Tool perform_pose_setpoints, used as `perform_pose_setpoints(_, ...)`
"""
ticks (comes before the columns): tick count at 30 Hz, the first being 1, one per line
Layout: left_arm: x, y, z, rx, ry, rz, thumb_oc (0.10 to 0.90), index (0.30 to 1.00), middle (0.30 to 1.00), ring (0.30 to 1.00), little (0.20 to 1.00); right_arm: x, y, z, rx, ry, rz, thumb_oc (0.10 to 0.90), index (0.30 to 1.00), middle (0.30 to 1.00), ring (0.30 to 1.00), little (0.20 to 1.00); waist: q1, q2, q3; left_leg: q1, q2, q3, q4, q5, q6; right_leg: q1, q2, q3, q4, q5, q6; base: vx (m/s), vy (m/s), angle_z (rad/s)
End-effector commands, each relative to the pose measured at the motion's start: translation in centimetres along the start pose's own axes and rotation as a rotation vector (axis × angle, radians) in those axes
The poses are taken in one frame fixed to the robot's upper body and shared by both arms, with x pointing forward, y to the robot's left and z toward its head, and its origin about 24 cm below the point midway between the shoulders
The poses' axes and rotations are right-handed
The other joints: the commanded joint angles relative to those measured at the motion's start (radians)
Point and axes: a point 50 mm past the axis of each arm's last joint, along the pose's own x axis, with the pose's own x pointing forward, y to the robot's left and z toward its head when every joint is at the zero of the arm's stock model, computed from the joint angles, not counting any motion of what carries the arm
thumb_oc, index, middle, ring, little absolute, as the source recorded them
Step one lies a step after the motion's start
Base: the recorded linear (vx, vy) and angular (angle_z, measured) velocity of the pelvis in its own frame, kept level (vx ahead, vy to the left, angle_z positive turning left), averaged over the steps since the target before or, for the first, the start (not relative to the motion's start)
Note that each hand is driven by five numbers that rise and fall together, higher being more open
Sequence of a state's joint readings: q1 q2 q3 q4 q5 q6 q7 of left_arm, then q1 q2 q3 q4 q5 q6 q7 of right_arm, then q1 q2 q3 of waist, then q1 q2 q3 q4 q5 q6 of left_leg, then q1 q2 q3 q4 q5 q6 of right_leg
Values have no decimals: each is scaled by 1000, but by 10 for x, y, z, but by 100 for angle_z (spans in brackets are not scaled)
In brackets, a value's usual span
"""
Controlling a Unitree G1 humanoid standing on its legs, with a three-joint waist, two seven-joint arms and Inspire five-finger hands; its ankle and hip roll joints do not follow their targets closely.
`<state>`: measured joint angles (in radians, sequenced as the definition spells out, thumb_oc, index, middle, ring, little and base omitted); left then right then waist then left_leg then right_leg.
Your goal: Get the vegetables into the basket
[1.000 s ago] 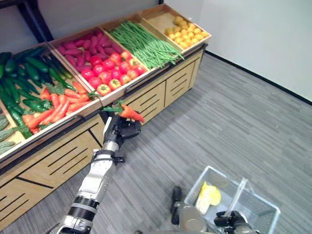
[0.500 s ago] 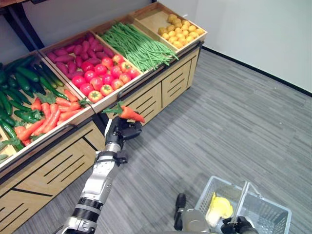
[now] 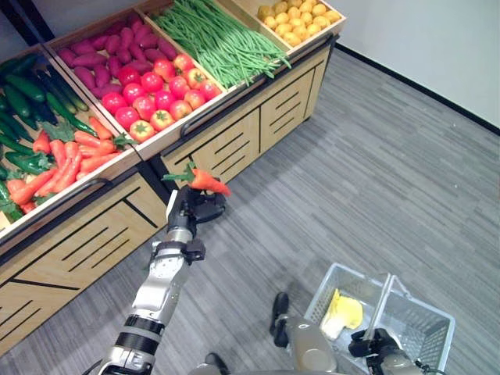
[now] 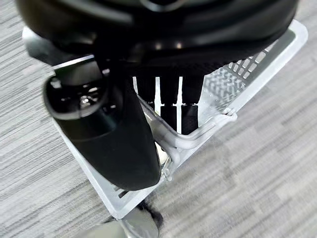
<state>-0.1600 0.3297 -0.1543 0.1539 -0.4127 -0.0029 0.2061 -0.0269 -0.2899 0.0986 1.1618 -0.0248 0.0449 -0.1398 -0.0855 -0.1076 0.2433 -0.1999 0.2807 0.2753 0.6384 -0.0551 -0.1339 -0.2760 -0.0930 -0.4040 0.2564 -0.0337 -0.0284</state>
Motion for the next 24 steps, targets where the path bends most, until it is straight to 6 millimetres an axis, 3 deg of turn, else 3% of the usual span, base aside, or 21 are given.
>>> perform_pose_setpoints(1,6,-13,71,-44,-346,-51,400,300,300,300,300,0,-20,-8,-75,-2,-64,400,300,300,300,300,-32,-10,-33,31,-68,1,-321,56,20,172,-32,75,-243,124,144,110,261,-5)
perform_pose_setpoints(2,6,-11,72,-47,-350,-44,400,300,300,300,300,0,-22,-7,-75,-3,-70,400,300,300,300,300,-26,-4,-38,32,-66,-19,-412,59,17,168,-38,88,-246,128,157,184,418,-30)
perform_pose_setpoints(3,5,-8,74,-53,-366,-29,400,300,300,300,300,1,-26,-4,-92,-16,-79,400,300,300,300,300,7,10,-36,19,-86,-142,-579,145,-1,161,-44,137,-254,134,173,218,458,-45)
perform_pose_setpoints(4,5,-7,73,-43,-368,-18,400,300,300,300,300,1,-28,-4,-103,-16,-83,400,300,300,300,300,25,15,-33,8,-98,-224,-615,174,-7,161,-47,168,-254,136,178,229,548,-34)
perform_pose_setpoints(5,3,-3,76,-49,-383,-12,400,300,300,300,300,2,-29,3,-94,-35,-82,400,300,300,300,300,16,19,-34,18,-103,-255,-585,129,-4,161,-70,216,-241,130,186,160,568,-119)
perform_pose_setpoints(6,2,-3,79,-30,-395,-24,400,300,300,300,300,2,-29,8,-84,-47,-83,400,300,300,300,300,18,20,-35,21,-122,-213,-574,124,10,147,-87,252,-242,147,200,82,440,-134)
perform_pose_setpoints(9,1,-1,84,-11,-417,-28,400,300,300,300,300,3,-29,13,-52,-60,-84,400,300,300,300,300,15,6,-32,9,-157,-190,-534,87,37,131,-120,296,-240,163,215,42,379,-88)
perform_pose_setpoints(12,3,-1,90,10,-437,-30,400,300,300,300,300,3,-21,21,-40,-79,-65,400,300,300,300,300,17,-21,-21,5,-187,-145,-513,55,64,108,-145,338,-247,197,237,-26,263,-51)
perform_pose_setpoints(13,5,0,92,19,-443,-25,400,300,300,300,300,3,-13,26,-52,-91,-46,400,300,300,300,300,19,-40,-16,5,-203,-115,-510,40,79,84,-157,355,-246,238,254,-33,274,-69)
perform_pose_setpoints(19,3,9,89,43,-430,9,400,300,300,300,300,2,-1,27,-77,-89,-8,400,300,300,300,300,29,-77,-17,48,-203,-25,-510,7,86,56,-181,325,-270,376,290,27,129,-53)
perform_pose_setpoints(24,3,11,89,52,-426,17,400,300,300,300,300,2,1,22,-69,-77,-1,400,300,300,300,300,41,-70,-19,43,-186,-1,-451,-27,100,80,-207,271,-259,362,290,1,59,-31)
